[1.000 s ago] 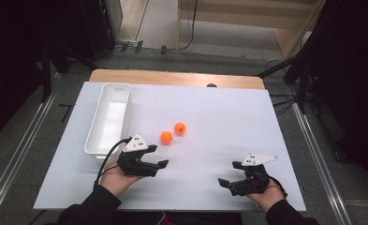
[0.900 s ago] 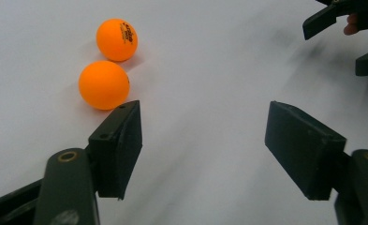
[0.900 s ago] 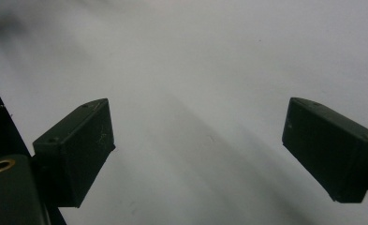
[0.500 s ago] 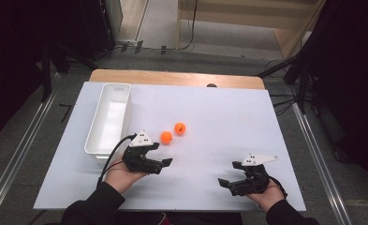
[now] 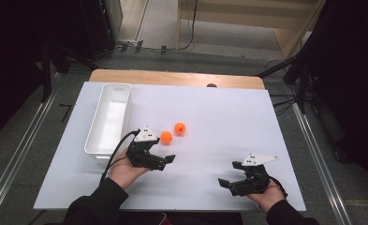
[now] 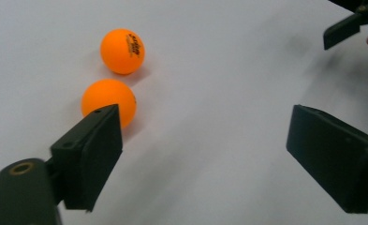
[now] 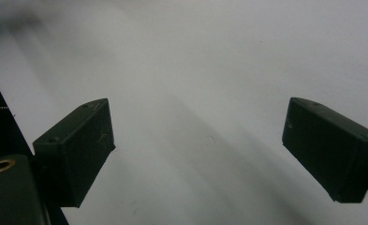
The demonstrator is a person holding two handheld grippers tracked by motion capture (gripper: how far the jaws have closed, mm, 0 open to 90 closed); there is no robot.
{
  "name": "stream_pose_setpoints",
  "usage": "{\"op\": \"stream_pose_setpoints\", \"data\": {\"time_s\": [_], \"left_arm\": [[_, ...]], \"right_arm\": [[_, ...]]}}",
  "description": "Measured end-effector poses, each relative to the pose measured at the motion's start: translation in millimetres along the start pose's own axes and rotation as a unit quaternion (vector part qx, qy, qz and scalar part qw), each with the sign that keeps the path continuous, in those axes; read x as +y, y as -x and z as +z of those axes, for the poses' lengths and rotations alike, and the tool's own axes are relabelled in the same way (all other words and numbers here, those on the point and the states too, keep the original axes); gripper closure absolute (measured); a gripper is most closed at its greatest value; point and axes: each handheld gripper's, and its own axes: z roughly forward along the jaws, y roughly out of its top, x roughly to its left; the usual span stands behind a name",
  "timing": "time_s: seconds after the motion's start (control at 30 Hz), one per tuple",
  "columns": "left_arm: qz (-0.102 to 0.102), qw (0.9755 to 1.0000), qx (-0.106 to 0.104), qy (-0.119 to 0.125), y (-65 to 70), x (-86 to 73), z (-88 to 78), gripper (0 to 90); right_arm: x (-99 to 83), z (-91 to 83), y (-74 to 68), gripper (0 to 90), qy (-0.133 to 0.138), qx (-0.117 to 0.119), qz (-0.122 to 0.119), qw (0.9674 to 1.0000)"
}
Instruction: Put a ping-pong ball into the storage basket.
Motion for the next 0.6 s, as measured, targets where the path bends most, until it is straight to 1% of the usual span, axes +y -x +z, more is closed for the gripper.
{"op": "stream_pose_setpoints", "data": {"time_s": [0.03, 0.13, 0.17, 0.2, 0.27, 0.3, 0.33, 0.4, 0.43, 0.47, 0.5, 0.6], "left_arm": [[-0.007, 1.0, -0.001, 0.002, -2.4, 1.6, 0.2, 3.1], [-0.01, 0.9999, -0.009, -0.001, -4.7, 3.0, 1.7, 3.1], [-0.007, 0.9999, -0.009, -0.007, -5.8, 3.6, 2.7, 1.7], [-0.008, 0.9999, -0.008, -0.007, -6.1, 4.0, 3.8, 0.0], [-0.008, 0.9999, -0.003, -0.009, -7.2, 5.1, 5.4, 0.0], [-0.007, 0.9999, 0.002, -0.007, -7.5, 6.0, 5.9, 0.0], [-0.002, 1.0, 0.006, -0.002, -7.9, 7.1, 6.0, 0.0], [0.001, 1.0, 0.0, 0.002, -7.7, 9.3, 7.2, 0.0], [0.008, 1.0, 0.003, 0.0, -8.4, 11.7, 8.4, 0.0], [0.004, 1.0, 0.001, 0.002, -8.7, 12.5, 9.6, 0.0], [0.003, 1.0, 0.004, 0.002, -9.6, 13.2, 10.5, 0.0], [0.005, 1.0, 0.001, -0.002, -11.9, 15.0, 12.3, 0.0]], "right_arm": [[0.0, -0.1, -0.2, 7.8, -0.001, 0.001, 0.001, 1.0], [0.0, -0.1, -0.2, 7.7, 0.0, 0.001, 0.001, 1.0], [0.0, -0.2, -0.2, 7.8, -0.001, 0.001, 0.001, 1.0], [0.0, -0.1, -0.1, 7.8, 0.0, 0.001, 0.0, 1.0], [0.0, -0.2, -0.1, 7.8, 0.0, 0.001, 0.0, 1.0], [-0.1, -0.2, -0.1, 7.8, -0.001, 0.001, 0.0, 1.0], [-0.1, -0.2, 0.0, 7.8, 0.0, 0.001, -0.001, 1.0], [0.0, -0.2, 0.1, 7.8, 0.001, 0.001, -0.002, 1.0], [0.0, -0.3, 0.1, 7.8, 0.0, 0.0, -0.002, 1.0], [0.0, -0.2, 0.2, 7.8, 0.0, 0.001, -0.002, 1.0], [0.0, -0.3, 0.3, 7.8, 0.0, 0.001, -0.003, 1.0], [0.0, -0.3, -0.2, 7.8, 0.001, 0.0, -0.002, 1.0]]}}
